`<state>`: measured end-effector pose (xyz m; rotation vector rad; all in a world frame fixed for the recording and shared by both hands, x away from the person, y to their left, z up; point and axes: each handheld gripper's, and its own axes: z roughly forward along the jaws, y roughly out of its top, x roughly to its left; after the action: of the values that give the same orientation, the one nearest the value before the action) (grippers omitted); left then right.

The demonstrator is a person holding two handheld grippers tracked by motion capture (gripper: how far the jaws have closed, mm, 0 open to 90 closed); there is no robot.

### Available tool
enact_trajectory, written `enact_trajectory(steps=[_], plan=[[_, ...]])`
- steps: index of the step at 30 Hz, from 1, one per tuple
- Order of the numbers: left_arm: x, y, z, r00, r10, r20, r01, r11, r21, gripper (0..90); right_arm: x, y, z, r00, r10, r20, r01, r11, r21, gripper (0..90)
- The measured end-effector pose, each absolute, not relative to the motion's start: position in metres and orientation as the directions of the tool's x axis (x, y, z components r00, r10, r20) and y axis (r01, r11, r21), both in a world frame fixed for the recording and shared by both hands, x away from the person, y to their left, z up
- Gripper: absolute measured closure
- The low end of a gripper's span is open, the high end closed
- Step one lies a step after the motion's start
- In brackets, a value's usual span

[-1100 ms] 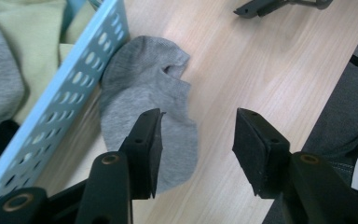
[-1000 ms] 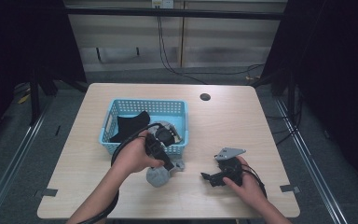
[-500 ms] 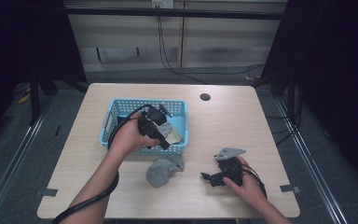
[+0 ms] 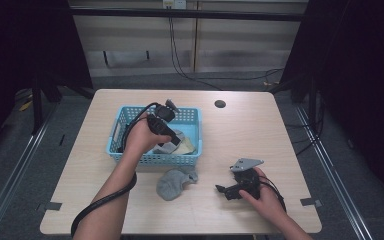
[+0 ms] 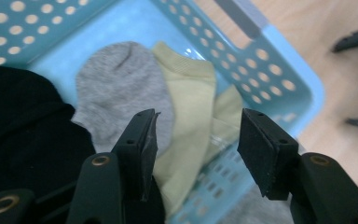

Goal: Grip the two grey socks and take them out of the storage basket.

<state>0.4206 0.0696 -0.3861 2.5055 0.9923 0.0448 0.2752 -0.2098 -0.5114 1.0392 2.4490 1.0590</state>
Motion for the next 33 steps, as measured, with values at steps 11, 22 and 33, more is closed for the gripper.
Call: enact_trajectory(steps=[11,22,33], plan=[[0.445,0.079,-0.423,0.657,0.746,-0.109,0.713,-0.569,0.41,40.9,0.275,-0.21,-0.511,-0.703,0.711,0.023,0.503,0.475,0.722,10.4],[0.452,0.079,-0.448,0.638,0.761,-0.117,0.739,-0.562,0.37,39.9,0.275,-0.21,-0.511,-0.703,0.71,0.029,0.507,0.473,0.72,10.4],[0.453,0.077,-0.459,0.647,0.757,-0.089,0.738,-0.593,0.321,55.2,0.275,-0.21,-0.511,-0.703,0.71,0.029,0.508,0.473,0.72,10.4]])
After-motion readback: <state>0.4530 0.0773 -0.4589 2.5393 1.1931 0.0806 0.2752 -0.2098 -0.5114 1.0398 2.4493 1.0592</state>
